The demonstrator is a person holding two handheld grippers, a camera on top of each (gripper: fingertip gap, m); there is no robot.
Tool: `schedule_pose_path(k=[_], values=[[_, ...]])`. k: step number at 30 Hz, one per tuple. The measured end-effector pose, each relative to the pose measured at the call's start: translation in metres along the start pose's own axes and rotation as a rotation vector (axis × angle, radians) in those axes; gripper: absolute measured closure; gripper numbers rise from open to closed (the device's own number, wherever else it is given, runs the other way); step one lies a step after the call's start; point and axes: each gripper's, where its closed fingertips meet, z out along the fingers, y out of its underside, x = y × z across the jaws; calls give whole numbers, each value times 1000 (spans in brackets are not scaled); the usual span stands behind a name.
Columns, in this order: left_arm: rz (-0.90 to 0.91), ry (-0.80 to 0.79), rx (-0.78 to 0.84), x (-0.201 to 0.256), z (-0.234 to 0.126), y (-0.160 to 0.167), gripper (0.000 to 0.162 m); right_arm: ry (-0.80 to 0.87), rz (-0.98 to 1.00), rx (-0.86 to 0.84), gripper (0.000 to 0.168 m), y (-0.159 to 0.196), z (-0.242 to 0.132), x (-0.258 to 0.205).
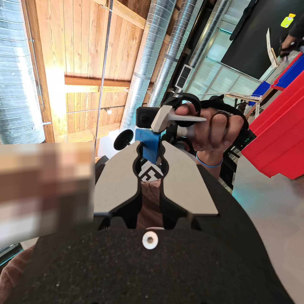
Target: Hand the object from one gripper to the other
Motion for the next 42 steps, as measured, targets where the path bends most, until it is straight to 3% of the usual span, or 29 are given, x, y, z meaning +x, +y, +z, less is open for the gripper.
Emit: schedule_pose_path(k=[11,16,20,23,26,28,30,33,36,42], values=[[-43,-34,30,0,-3,2,129,21,19,-19,151,1,2,5],[-108,-106,5,-3,-11,6,128,119,-23,-37,151,-2,2,12],[-444,-220,74,3,-38,-4,98,304,-150,-104,151,-9,-2,-4],[-762,-229,170,40,-54,4,85,466,-366,-137,151,-27,-13,-47],[-928,-299,218,80,-66,34,86,759,-656,-118,151,-57,-52,-101],[-969,-340,187,101,-72,56,89,1088,-811,-61,151,-83,-105,-129],[-989,-366,146,112,-77,73,94,1379,-857,-32,151,-99,-164,-152],[-954,-365,83,113,-79,79,97,1721,-769,-104,151,-113,-243,-153],[-912,-342,68,112,-71,76,97,1810,-605,-325,151,-123,-290,-108],[-892,-269,18,125,-55,77,99,1741,-346,-761,151,-116,-334,-13]])
